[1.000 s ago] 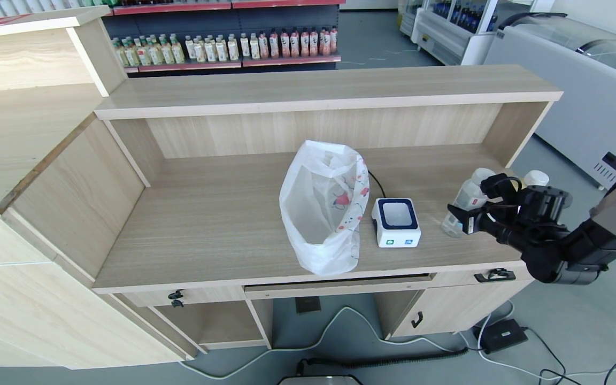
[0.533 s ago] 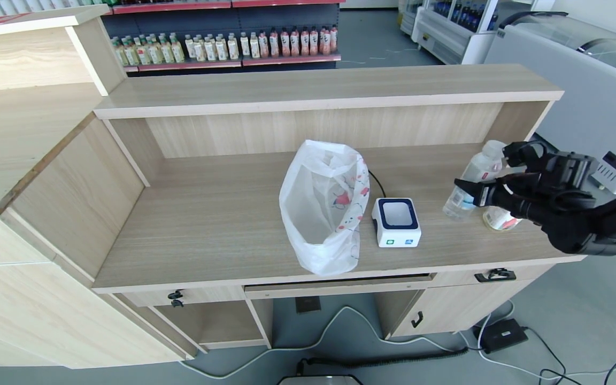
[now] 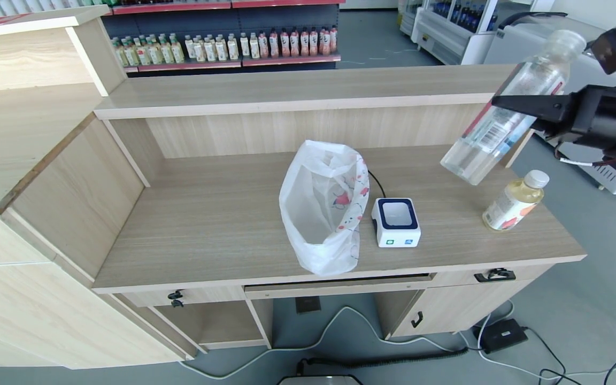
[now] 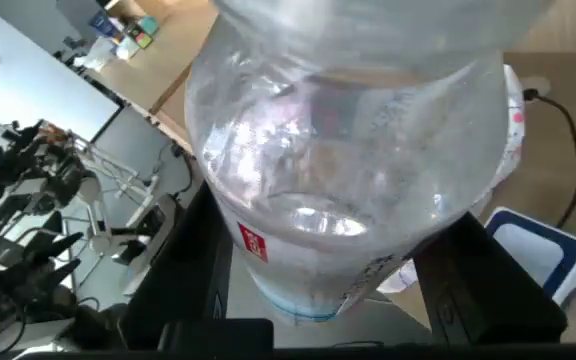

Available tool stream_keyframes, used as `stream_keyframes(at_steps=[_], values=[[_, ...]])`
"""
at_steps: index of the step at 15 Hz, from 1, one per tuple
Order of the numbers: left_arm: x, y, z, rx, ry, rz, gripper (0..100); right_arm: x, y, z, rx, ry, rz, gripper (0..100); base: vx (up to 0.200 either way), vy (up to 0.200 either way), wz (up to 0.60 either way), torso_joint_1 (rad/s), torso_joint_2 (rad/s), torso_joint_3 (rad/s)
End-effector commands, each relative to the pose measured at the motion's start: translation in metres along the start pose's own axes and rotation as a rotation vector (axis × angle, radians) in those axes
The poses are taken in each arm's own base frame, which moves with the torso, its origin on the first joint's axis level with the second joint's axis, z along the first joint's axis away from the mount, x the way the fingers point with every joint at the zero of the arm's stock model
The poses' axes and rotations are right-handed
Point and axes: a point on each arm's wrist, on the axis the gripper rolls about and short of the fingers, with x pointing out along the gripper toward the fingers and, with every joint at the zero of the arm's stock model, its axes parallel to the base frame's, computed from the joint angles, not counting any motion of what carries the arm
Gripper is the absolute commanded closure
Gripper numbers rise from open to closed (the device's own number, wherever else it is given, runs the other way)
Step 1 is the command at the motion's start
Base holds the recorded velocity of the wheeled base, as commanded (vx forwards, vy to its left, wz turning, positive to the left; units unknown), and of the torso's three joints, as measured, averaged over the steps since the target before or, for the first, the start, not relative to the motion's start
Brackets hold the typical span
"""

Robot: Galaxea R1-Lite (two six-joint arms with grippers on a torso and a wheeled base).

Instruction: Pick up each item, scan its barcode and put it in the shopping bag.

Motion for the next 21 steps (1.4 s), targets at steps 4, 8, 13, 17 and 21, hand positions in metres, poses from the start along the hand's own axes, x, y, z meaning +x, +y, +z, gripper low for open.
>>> stream_keyframes(at_steps=[4, 8, 13, 17, 21], values=[[0.0, 0.0, 0.0, 0.0, 0.0, 0.0, 0, -0.003, 0.097, -0.016, 0.004, 0.077, 0.295, 100, 0.0, 0.0, 0.0, 0.0, 0.0, 0.0], [0.0, 0.0, 0.0, 0.0, 0.0, -0.001, 0, 0.003, 0.119, -0.027, 0.032, 0.116, 0.389, 100, 0.0, 0.0, 0.0, 0.0, 0.0, 0.0], [0.0, 0.0, 0.0, 0.0, 0.0, 0.0, 0, -0.004, 0.145, -0.032, 0.082, 0.165, 0.504, 100, 0.0, 0.0, 0.0, 0.0, 0.0, 0.0], [0.0, 0.0, 0.0, 0.0, 0.0, 0.0, 0, -0.007, 0.151, -0.038, 0.094, 0.182, 0.534, 100, 0.0, 0.0, 0.0, 0.0, 0.0, 0.0], [0.0, 0.0, 0.0, 0.0, 0.0, 0.0, 0, -0.012, 0.155, -0.046, 0.105, 0.196, 0.546, 100, 0.0, 0.0, 0.0, 0.0, 0.0, 0.0]])
